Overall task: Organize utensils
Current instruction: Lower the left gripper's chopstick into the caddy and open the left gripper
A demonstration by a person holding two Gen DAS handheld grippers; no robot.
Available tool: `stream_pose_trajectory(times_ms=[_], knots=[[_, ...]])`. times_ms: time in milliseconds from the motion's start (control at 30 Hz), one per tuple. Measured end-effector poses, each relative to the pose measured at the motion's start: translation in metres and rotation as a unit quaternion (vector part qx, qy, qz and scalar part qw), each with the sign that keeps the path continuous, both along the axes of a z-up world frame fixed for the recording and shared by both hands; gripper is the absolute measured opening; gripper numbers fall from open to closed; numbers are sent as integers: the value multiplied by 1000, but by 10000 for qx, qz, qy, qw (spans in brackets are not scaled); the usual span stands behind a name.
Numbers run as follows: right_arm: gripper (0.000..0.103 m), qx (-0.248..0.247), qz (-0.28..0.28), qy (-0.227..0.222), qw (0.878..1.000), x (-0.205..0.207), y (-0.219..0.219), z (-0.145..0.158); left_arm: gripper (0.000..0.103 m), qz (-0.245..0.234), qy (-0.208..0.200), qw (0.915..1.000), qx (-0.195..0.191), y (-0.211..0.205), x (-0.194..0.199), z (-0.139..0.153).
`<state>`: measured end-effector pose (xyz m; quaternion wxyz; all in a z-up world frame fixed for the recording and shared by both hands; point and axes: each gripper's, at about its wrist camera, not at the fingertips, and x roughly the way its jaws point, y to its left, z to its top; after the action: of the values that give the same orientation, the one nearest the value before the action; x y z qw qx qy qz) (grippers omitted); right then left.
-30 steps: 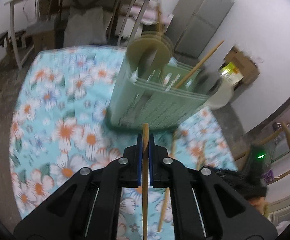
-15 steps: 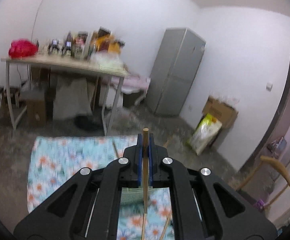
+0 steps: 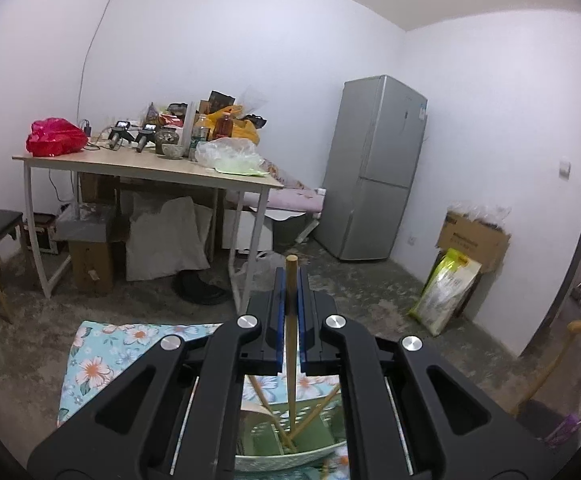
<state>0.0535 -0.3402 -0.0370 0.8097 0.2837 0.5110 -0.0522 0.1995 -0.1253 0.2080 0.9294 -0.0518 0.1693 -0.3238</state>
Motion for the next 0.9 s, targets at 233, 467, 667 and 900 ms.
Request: stream_pose_trajectory(times_ms=[233,467,667,900], knots=[[11,18,-11,-5,10000,0,0,0,16,-67,313,9994,156,-1,11,-35],[11,44,-16,-15,10000,0,-1,0,37,156,288,9995,12,25,3,-31],[11,96,-88,-49,9999,-1,-5,1,46,251,256,9994,13,47,-15,-28],[11,62,-155,-45,9999,2,-7,1,51,274,470,9980,316,65,-40,-49]])
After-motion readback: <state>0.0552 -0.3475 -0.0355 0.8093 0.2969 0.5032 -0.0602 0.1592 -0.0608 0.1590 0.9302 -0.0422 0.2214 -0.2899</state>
